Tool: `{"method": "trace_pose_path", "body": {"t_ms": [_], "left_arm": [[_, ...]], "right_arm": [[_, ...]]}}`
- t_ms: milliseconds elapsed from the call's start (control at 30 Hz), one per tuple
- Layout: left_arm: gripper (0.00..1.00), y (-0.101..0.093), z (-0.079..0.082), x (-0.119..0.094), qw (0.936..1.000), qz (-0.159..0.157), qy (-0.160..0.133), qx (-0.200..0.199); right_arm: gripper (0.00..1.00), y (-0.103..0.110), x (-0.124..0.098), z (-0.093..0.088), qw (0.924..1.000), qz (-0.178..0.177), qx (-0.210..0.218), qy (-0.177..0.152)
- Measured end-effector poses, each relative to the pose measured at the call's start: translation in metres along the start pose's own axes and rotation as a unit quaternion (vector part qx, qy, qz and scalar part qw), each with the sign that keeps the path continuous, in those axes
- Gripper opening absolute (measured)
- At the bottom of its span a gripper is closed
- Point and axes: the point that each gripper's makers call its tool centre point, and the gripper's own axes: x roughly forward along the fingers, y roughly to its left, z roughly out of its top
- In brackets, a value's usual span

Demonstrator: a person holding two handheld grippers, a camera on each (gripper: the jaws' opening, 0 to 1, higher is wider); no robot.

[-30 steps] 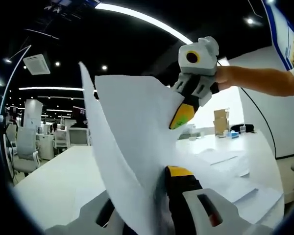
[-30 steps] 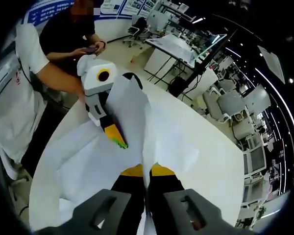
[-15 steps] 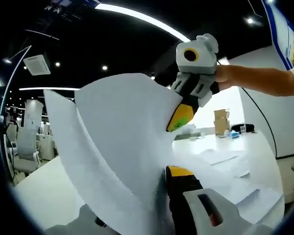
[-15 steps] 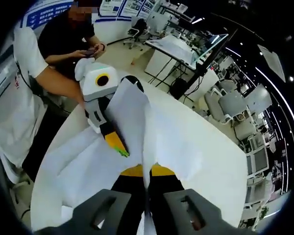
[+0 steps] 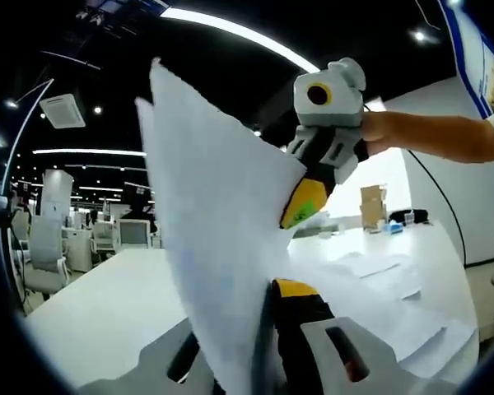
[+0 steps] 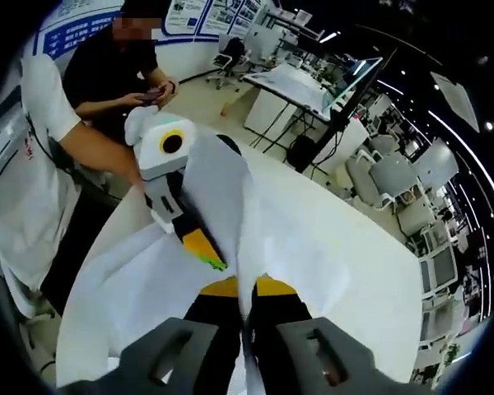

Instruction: Organize the stack of printing papers by aligning and flattening the scattered papers on the table

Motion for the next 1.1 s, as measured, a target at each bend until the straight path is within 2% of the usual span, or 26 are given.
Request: {"method": "trace_pose_path", "body": {"t_ms": [100,167,300,367,467,700,833,967,1100], "left_arm": [[0.06,0.005,0.002,-0.002,0.9999,0.008,-0.006,-0.006],[0.06,0.006,0.004,-0.002,0.9999,0.010,-0.011,-0.005],[0.06,0.006,0.003,-0.002,0.9999,0.011,-0.009,0.000],[0.06,0.005,0.003,-0.002,0.9999,0.010,-0.009,0.000],[0.06,0.006,0.004,-0.002,0.9999,0.011,-0.010,-0.002],[0.06,0.006,0.004,-0.002,0.9999,0.010,-0.011,-0.008],[0.06,0.006,0.004,-0.002,0.9998,0.010,-0.011,-0.012],[0.06,0.005,0.005,-0.003,0.9998,0.009,-0.014,-0.014],[0.06,0.006,0.006,-0.003,0.9997,0.010,-0.015,-0.018]], "right_arm": [[0.09,0.001,0.002,0.000,1.0000,0.002,0.003,-0.003],[0.13,-0.004,0.005,-0.002,0.9992,-0.023,0.033,-0.007],[0.12,-0.004,0.005,-0.004,0.9987,-0.012,0.049,-0.009],[0.13,-0.006,0.004,-0.003,0.9982,-0.017,0.055,-0.018],[0.19,-0.012,0.002,-0.001,0.9951,-0.028,0.089,-0.034],[0.31,-0.029,-0.007,-0.002,0.9885,-0.063,0.117,-0.072],[0.39,-0.031,-0.013,-0.011,0.9854,-0.068,0.140,-0.069],[0.58,-0.034,-0.022,-0.027,0.9774,-0.088,0.182,-0.063],[0.60,-0.039,-0.032,-0.040,0.9703,-0.096,0.212,-0.066]]}}
